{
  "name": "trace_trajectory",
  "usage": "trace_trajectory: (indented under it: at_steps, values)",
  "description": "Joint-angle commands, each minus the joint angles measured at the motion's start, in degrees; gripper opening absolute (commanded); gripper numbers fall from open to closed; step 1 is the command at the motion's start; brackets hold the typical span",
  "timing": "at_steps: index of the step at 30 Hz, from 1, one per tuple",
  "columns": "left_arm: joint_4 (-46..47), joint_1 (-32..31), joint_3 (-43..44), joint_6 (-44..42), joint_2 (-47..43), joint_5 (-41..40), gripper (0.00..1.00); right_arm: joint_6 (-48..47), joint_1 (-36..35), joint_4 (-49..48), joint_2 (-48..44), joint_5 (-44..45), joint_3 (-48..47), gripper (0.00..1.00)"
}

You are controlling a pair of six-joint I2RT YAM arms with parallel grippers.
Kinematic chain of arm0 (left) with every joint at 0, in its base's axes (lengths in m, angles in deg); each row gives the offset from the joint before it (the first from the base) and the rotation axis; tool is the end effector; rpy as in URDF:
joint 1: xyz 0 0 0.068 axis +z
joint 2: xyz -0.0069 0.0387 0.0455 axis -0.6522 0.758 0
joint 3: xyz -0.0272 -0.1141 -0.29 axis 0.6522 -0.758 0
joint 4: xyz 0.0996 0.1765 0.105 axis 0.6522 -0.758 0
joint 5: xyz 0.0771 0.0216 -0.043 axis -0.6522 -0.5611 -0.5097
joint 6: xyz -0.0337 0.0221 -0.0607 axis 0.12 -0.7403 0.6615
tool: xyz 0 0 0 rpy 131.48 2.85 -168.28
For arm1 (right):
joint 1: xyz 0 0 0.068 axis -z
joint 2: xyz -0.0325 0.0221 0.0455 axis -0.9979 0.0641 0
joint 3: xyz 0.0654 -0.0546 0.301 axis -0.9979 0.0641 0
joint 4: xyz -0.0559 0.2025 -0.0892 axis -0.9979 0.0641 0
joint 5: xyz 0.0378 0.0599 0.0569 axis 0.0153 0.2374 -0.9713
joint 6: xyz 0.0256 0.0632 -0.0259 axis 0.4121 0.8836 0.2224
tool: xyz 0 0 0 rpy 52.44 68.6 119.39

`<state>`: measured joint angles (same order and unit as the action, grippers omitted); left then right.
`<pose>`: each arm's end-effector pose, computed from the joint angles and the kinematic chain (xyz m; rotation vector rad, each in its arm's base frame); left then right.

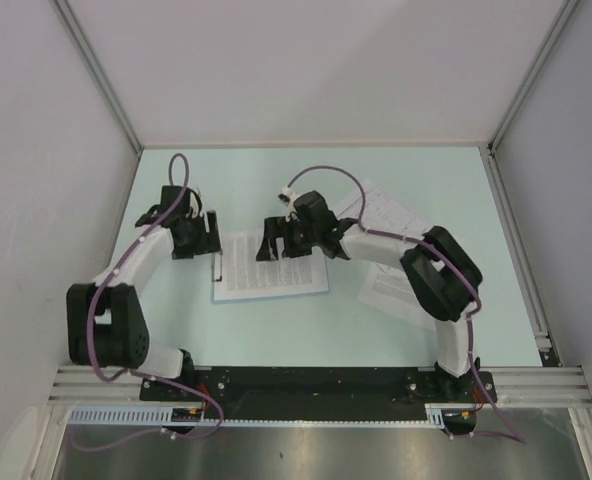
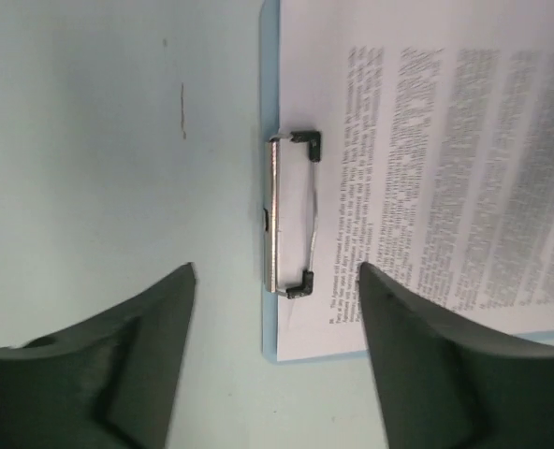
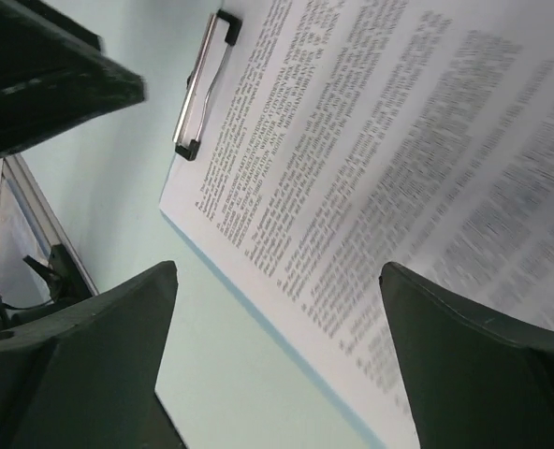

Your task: Put the files into the folder

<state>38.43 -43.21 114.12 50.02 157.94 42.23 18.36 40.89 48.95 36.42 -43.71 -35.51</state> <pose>0.2664 -0.0142 0.2401 -0.1875 2.6995 -0.1295 0.3060 0.3443 0.2167 -0.5520 2.3387 1.1308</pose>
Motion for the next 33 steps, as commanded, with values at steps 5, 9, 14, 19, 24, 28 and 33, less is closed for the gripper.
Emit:
trace_trajectory:
  at_steps: [5, 9, 14, 19, 24, 28, 33]
  values:
    - [6.49, -7.06, 4.31, 6.12, -12.61, 11.03, 0.81, -5.60, 16.67, 29.87, -20.58, 19.93, -2.33, 1.00]
    - [20.63, -17.78, 4.74, 14.11, -7.26, 13.87, 0.79, -5.26, 30.63, 32.70, -23.75, 21.01, 3.64, 1.00]
    - [43.65, -28.42, 11.58, 22.38, 8.87, 13.43, 0.75, -6.13, 41.98, 31.55, -25.78, 21.71, 8.83, 1.00]
    - [51.87, -34.05, 26.58, 33.98, 27.62, 15.35, 0.69, -2.98, 53.06, 28.93, -26.40, 15.22, 14.28, 0.99]
    - [57.95, -36.96, 36.98, 45.58, 43.96, 16.60, 0.64, -0.34, 58.08, 22.26, -25.96, 9.52, 20.77, 0.91]
    - [55.15, -38.63, 42.88, 46.91, 48.47, 13.52, 0.63, 0.20, 58.79, 16.98, -26.31, 8.00, 23.86, 0.88]
    - [50.14, -38.72, 42.89, 49.28, 49.79, 9.74, 0.60, 0.55, 58.88, 11.97, -25.52, 6.95, 25.62, 0.84]
